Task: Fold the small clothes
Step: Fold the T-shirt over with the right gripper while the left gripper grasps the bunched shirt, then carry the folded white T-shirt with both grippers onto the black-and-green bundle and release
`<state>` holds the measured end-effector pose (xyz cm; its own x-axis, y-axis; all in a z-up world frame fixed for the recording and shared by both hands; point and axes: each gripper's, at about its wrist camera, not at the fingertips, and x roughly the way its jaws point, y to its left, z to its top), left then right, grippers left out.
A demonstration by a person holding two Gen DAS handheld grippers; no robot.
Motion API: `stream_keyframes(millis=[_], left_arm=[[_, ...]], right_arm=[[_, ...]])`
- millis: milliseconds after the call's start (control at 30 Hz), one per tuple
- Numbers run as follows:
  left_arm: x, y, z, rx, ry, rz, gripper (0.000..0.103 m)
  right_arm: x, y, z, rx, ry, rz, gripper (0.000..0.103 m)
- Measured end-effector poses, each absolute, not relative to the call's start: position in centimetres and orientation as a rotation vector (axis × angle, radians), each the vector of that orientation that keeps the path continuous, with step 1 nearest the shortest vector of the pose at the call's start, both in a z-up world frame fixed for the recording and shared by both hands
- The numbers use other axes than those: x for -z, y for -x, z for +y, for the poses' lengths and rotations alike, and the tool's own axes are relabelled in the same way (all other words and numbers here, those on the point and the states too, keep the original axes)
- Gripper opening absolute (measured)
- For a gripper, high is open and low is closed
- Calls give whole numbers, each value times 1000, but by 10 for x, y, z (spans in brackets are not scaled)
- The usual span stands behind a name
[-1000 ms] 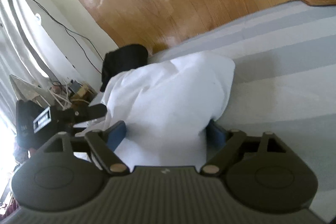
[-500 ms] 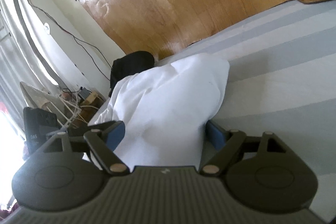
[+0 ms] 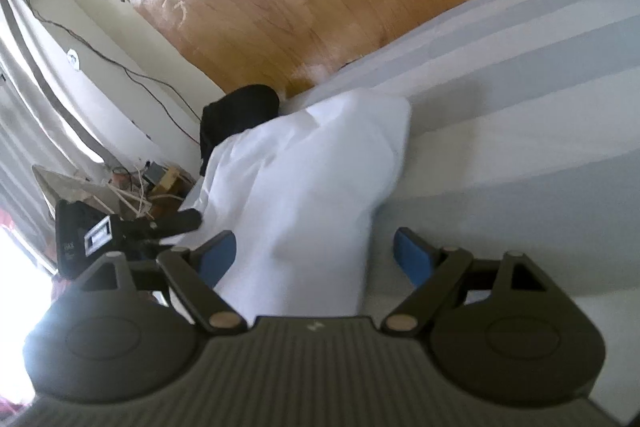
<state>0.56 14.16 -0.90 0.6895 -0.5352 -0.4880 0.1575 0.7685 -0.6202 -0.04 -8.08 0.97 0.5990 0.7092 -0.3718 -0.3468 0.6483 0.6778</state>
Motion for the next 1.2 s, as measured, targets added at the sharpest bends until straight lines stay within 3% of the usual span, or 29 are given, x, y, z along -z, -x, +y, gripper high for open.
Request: stream_keyframes(millis=[233, 267, 300, 333, 400, 567, 900, 1200], left_arm=[[17, -2, 141, 419, 611, 627, 95], [17, -2, 142, 414, 613, 626, 92], [17, -2, 143, 407, 618, 626, 84], [18, -2, 145, 402, 628, 631, 65], [21, -3, 150, 412, 666, 643, 52], [21, -2, 140, 487, 745, 646, 42], [0, -33, 32, 547, 647, 734, 42], [-103, -150, -132, 700, 395, 603, 45]], right_arm=[[-7, -24, -43, -615, -555, 682, 56], [-7, -23, -44, -607, -570, 689, 47], [-6, -21, -47, -606, -598, 694, 38], [-6, -18, -50, -614, -627, 685, 36], [-13, -6, -49, -614, -604, 639, 29], [-44, 30, -49, -576, -390, 461, 26], [-48, 54, -129, -419, -344, 380, 25], [-117, -1, -245, -232, -289, 100, 25]])
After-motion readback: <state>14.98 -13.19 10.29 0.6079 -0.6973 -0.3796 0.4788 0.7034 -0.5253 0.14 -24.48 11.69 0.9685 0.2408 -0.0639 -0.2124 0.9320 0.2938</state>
